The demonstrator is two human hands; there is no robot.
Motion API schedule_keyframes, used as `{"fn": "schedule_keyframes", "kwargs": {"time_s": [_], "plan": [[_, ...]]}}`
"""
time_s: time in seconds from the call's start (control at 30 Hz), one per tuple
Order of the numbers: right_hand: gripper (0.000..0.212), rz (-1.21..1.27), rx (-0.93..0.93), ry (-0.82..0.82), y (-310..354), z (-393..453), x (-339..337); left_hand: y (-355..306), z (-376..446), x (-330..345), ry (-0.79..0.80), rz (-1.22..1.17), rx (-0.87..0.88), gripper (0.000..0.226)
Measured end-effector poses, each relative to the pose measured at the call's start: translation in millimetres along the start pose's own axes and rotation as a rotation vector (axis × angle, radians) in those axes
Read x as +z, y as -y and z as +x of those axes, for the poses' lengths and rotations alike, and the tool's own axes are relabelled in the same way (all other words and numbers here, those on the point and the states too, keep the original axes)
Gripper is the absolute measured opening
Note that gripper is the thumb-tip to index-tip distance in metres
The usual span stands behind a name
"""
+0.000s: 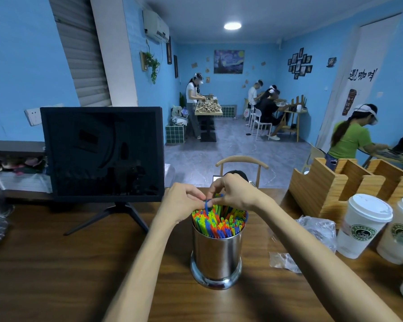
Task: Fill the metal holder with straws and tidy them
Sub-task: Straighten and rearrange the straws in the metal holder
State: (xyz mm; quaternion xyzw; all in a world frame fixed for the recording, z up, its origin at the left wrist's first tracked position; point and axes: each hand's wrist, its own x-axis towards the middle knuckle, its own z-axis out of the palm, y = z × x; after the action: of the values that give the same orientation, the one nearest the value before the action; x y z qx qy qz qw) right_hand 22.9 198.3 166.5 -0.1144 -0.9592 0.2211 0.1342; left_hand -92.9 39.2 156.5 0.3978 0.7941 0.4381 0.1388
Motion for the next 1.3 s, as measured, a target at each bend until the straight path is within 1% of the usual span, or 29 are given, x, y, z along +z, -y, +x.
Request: {"fn": "schedule_keyframes", "kwargs": {"time_s": [0.1, 0.23, 0.33, 0.43, 0.53, 0.67, 0.8, 0.93, 1.03, 1.13, 1.23, 1.3], "plan": [[0.020, 0.032, 0.006, 0.016, -1, -1, 1, 4, -1, -1, 0.037, -0.086, 0.010, 0.018], [0.015, 0.088, -0.009, 0.000, -4, -3, 3, 9, -4, -1, 0.061, -0.153, 0.019, 0.018], [0.009, 0.115, -0.022, -0.011, -6, -6, 4, 11, -5, 1, 0.054, -0.181, 0.018, 0.020], [0.010, 0.145, -0.046, 0.002, -7, -8, 4, 15, -5, 1, 0.048, -0.235, 0.008, 0.022], [0.010, 0.178, -0.028, 0.005, -7, -9, 4, 16, -6, 2, 0.036, -0.253, 0.017, 0.024], [0.011, 0.159, -0.038, -0.024, -7, -8, 7, 15, -7, 3, 0.027, -0.253, 0.015, 0.024], [0.007, 0.143, -0.037, -0.033, -10, -8, 8, 15, -8, 5, 0.007, -0.262, -0.002, 0.023], [0.012, 0.136, -0.017, -0.026, -8, -8, 8, 14, -9, 5, 0.015, -0.283, -0.001, 0.022], [0.007, 0.086, -0.029, -0.031, -7, -6, 8, 15, -10, 6, 0.017, -0.299, 0.001, 0.023], [0.003, 0.071, -0.054, -0.029, -7, -7, 8, 16, -10, 7, 0.002, -0.346, -0.011, 0.023], [0.004, 0.082, -0.065, -0.064, -6, -8, 7, 18, -12, 7, -0.019, -0.407, -0.012, 0.023], [0.008, 0.125, -0.054, -0.104, -4, -9, 2, 17, -14, 6, -0.066, -0.459, 0.011, 0.023]]}}
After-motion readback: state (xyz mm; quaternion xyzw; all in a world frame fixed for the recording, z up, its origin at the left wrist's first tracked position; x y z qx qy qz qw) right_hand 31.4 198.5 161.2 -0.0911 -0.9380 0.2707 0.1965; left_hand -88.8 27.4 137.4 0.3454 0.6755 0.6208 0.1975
